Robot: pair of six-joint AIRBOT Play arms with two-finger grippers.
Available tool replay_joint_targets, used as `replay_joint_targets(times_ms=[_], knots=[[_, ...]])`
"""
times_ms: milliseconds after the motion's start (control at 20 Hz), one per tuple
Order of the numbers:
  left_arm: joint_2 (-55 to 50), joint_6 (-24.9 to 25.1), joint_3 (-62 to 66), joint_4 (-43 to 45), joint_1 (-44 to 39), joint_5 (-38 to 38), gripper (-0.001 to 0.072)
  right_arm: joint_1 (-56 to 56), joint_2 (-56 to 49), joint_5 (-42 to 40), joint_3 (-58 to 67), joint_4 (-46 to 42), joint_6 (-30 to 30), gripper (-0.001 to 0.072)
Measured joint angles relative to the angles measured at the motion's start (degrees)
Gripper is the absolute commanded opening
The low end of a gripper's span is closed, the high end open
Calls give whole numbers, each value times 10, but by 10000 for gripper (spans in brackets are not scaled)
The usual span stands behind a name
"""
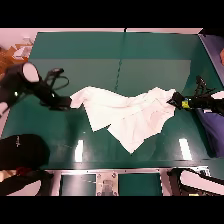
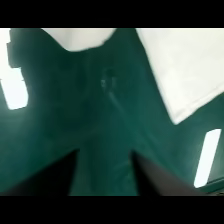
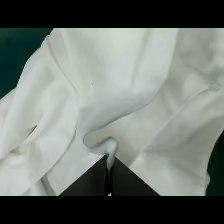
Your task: Fold the shirts.
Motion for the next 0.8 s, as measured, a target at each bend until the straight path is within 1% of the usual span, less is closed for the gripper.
replay_joint_targets(times_ms=[100,200,250,400,550,600,650,700,800], knots=[[22,12,-108,-99,0,82,593,0,0,4,0,0,0,14],[29,49,-197,-205,0,159,593,0,0,5,0,0,0,14],[29,69,-227,-249,0,185,592,0,0,6,0,0,0,14],[9,109,-280,-339,-26,254,593,0,0,7,0,0,0,14],[-26,129,-291,-418,-66,300,592,0,0,8,0,0,0,14],[-39,135,-290,-436,-75,309,474,1,0,8,0,0,0,14],[-50,138,-289,-443,-81,318,105,1,0,9,0,0,0,14],[-60,144,-286,-438,-84,333,21,0,0,9,0,0,0,14],[-69,158,-273,-436,-77,337,20,0,0,14,0,0,0,13]])
